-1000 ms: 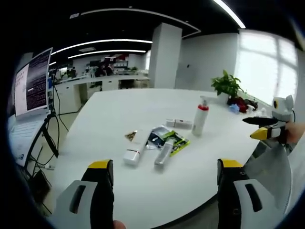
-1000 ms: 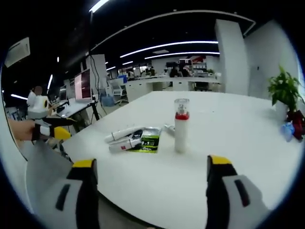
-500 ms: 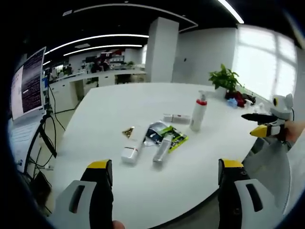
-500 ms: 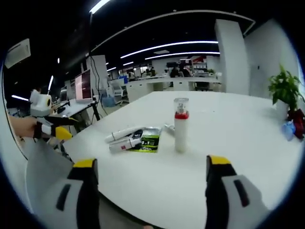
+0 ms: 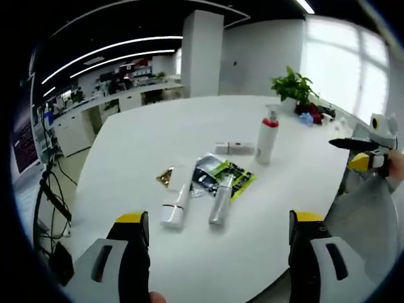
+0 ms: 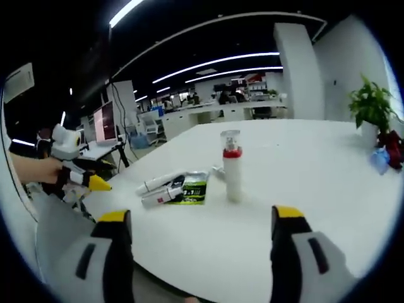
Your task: Arrange the skincare products in the storage area until every visible bottle or jar stands upright without overlapping.
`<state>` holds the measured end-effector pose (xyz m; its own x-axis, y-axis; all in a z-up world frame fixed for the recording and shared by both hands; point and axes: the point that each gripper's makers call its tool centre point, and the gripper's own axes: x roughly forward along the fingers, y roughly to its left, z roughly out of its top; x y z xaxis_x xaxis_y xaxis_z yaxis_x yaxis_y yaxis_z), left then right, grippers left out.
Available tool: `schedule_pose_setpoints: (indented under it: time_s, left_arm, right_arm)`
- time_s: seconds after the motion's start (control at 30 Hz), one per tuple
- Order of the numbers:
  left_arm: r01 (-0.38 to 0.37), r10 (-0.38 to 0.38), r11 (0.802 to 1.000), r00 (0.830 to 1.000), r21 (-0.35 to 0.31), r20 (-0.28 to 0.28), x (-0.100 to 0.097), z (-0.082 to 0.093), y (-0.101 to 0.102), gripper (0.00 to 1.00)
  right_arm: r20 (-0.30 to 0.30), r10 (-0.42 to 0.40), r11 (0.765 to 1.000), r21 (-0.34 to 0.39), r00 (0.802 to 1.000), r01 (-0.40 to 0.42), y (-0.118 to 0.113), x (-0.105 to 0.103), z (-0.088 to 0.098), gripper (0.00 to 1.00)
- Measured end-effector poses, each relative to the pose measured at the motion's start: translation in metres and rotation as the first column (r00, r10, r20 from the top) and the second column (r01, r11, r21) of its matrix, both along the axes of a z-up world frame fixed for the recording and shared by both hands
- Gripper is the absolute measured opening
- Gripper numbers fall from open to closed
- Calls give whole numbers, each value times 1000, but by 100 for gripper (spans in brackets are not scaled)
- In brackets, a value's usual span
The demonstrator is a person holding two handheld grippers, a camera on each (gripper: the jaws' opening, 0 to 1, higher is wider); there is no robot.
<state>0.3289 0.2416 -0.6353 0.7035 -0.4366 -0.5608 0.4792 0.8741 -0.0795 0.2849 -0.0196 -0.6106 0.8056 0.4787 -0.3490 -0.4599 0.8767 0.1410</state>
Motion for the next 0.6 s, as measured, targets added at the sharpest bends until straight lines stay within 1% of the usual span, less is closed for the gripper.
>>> schedule_pose_setpoints:
  time_s: [0.13, 0.23, 0.4, 0.6]
  left_arm:
    - [-8, 7, 1000, 998, -14, -59, 12, -10, 0, 90]
    - [-5, 4, 1000, 996, -3, -90, 23, -19, 2, 90]
    - [11, -7, 999, 993, 33, -118, 40, -26, 6, 90]
    - [43, -31, 996, 988, 76, -150, 56, -36, 7, 88]
  right_arm:
    - [-5, 3, 1000, -9, 1000, -3, 0, 1, -2, 91]
    - [-7, -4, 1000, -15, 1000, 4, -2, 3, -3, 91]
    - [-13, -21, 1000, -18, 1000, 20, -5, 6, -5, 91]
    - [-22, -20, 1000, -24, 1000, 19, -5, 5, -7, 91]
